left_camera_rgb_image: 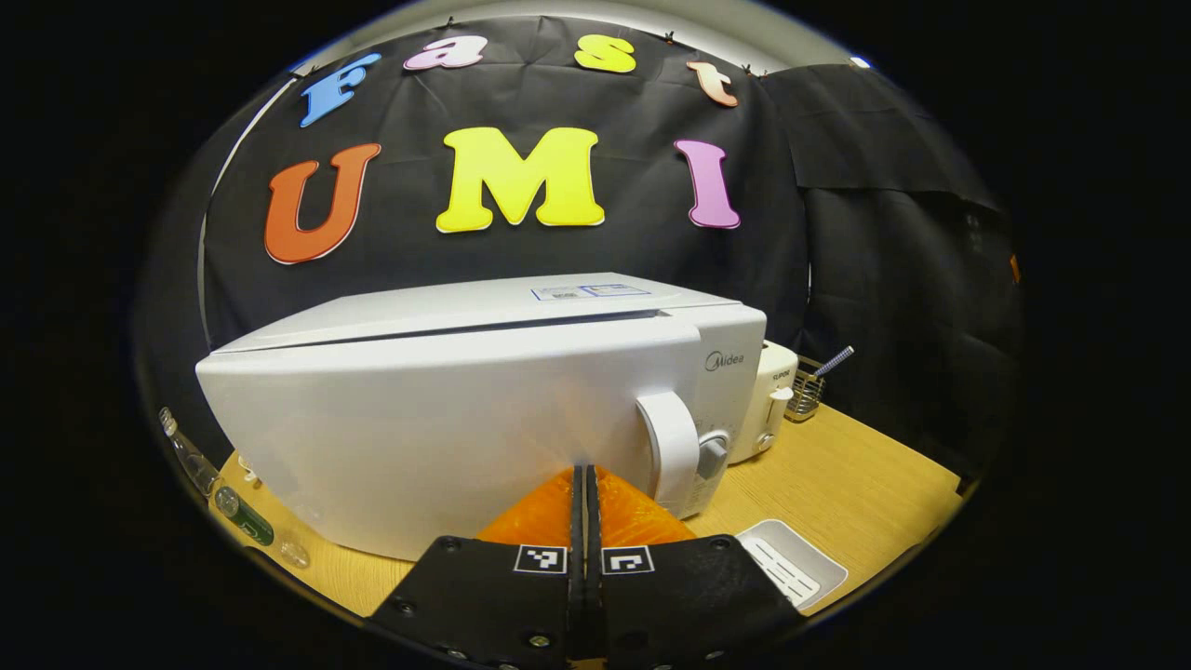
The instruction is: Open the microwave oven with the left hand, put the food in, and close the microwave oven.
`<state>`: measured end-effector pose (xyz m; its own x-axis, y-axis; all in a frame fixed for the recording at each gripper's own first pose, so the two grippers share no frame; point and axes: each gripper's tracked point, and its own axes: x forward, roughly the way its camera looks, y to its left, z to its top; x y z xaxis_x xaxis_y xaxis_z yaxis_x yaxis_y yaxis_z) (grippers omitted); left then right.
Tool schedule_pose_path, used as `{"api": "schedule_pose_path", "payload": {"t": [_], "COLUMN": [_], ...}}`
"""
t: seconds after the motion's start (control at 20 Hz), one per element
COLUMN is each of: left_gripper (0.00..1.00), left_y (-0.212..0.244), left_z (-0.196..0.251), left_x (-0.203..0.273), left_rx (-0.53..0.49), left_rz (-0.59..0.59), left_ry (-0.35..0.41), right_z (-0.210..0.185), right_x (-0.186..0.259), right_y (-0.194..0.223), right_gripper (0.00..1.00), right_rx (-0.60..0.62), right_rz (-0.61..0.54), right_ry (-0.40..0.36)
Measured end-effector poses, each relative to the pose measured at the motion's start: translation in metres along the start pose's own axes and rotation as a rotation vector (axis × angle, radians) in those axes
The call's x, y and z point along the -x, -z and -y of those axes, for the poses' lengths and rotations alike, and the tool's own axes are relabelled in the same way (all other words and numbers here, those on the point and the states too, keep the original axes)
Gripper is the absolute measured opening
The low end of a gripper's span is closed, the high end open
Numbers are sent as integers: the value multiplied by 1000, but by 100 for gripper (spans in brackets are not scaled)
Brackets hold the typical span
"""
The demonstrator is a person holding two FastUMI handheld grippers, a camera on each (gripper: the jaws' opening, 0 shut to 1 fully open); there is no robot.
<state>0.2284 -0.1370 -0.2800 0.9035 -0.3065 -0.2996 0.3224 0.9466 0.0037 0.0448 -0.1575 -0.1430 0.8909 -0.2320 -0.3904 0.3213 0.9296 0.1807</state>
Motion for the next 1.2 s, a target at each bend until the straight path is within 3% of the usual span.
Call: {"api": "schedule_pose_path", "payload": {"t": [0.4,0.45,0.5,0.6,0.65,0.7,0.85,1.05,1.15,1.2], "left_gripper": [0,0,0,0,0,0,0,3,96,92], "left_y": [0,1,0,0,-1,-2,-3,5,16,17], "left_z": [6,11,10,8,7,4,-2,-28,-33,-39], "left_x": [-17,-14,-17,-17,-17,-13,4,32,47,54], "left_rx": [-20,-11,-19,-25,-25,-23,0,31,46,37], "left_rz": [-34,-38,-35,-32,-32,-26,-21,-20,-27,-31], "left_ry": [14,19,16,7,-2,-11,-34,-130,-149,-157], "right_z": [-11,-14,-19,-24,-26,-26,-24,-28,-33,-36], "right_x": [-16,-17,-17,-16,-16,-15,-11,0,7,11], "right_y": [0,0,-1,2,3,3,6,12,19,23], "right_gripper": [100,91,100,100,91,100,100,100,100,100], "right_rx": [12,20,23,34,37,39,64,88,92,98], "right_rz": [-29,-29,-24,-25,-23,-21,-8,7,8,8], "right_ry": [-28,-34,-45,-55,-59,-57,-41,-31,-33,-31]}}
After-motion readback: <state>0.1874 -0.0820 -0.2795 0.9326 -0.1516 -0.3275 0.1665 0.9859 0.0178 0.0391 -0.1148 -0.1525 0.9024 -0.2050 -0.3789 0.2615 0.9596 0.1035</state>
